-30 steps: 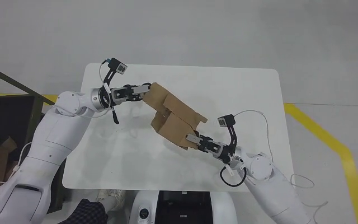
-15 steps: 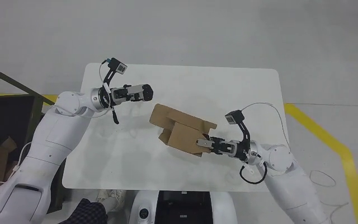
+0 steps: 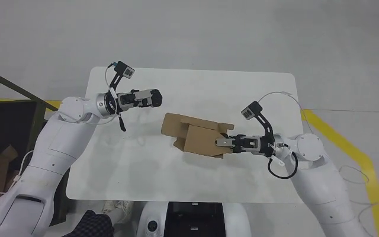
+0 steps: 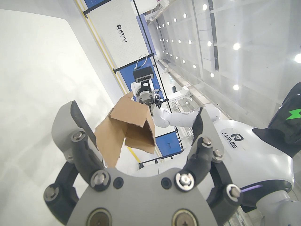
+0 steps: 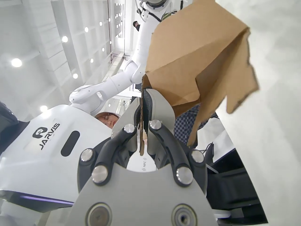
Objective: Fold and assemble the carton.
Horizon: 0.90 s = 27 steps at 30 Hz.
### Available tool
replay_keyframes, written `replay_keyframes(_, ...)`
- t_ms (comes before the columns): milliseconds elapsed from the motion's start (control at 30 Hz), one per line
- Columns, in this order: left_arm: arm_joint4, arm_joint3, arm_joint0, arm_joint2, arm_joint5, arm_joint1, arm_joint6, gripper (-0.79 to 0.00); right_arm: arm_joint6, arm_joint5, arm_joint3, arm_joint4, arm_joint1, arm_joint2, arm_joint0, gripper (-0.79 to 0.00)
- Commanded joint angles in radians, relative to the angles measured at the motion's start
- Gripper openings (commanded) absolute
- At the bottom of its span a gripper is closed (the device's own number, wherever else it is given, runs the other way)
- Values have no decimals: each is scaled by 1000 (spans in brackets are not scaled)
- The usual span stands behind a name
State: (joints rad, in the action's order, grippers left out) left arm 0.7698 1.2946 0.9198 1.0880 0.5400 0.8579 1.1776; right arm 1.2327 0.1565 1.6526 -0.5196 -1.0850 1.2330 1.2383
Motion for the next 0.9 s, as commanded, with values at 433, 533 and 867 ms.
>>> replay_keyframes(433,0,0,0,0,0,0,0,0,1,-10,-10,-6,-1,-5,-13,-785)
replay_keyframes(533,-3,6,4,0,-7,1,-12,0,-44,-29,-7,11,-1,-9,-5,-785)
replay_keyframes(867,2,56,37,-20,-85,13,22,0,-156,-38,-43,43,-11,-58,-23,-785)
